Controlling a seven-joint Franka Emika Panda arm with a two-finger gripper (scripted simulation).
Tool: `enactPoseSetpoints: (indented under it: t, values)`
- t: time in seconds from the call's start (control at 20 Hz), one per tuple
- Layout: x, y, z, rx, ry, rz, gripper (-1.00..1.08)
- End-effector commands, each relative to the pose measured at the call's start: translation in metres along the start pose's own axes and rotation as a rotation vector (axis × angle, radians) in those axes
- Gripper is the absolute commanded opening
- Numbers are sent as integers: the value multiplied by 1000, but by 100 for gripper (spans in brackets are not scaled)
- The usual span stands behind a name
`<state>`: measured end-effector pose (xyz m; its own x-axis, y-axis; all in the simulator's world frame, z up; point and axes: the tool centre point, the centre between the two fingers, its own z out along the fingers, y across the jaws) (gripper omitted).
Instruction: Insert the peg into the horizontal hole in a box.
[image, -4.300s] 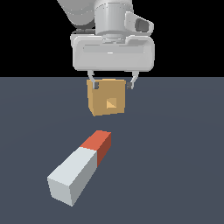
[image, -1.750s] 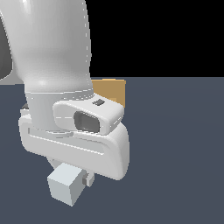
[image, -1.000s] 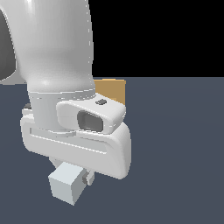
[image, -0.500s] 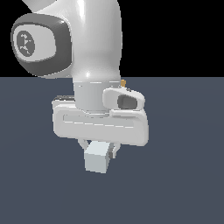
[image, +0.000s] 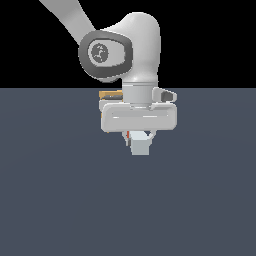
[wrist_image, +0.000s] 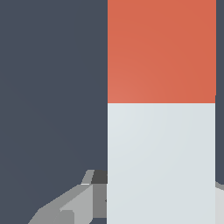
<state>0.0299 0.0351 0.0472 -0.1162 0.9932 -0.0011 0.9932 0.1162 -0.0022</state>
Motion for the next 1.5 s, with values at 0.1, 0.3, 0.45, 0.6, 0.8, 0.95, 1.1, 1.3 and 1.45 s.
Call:
enactPoseSetpoints:
  t: [0.1, 0.3, 0.45, 0.6, 0.8, 0.95, 1.1, 1.3, 1.45]
  values:
    - [46, 18, -8, -3, 0, -116, -100]
    - [75, 26, -12, -3, 0, -187, -100]
    - [87, 28, -13, -3, 1, -217, -100]
    - [91, 29, -13, -2, 1, -226, -100]
    - [90, 28, -13, -2, 1, -224, -100]
    - [90, 28, -13, -2, 1, -226, -100]
    - [90, 29, -15, -5, 0, -227, -100]
    - [91, 27, -13, -1, 1, -227, -100]
    - [100, 25, -14, -1, 1, -227, -100]
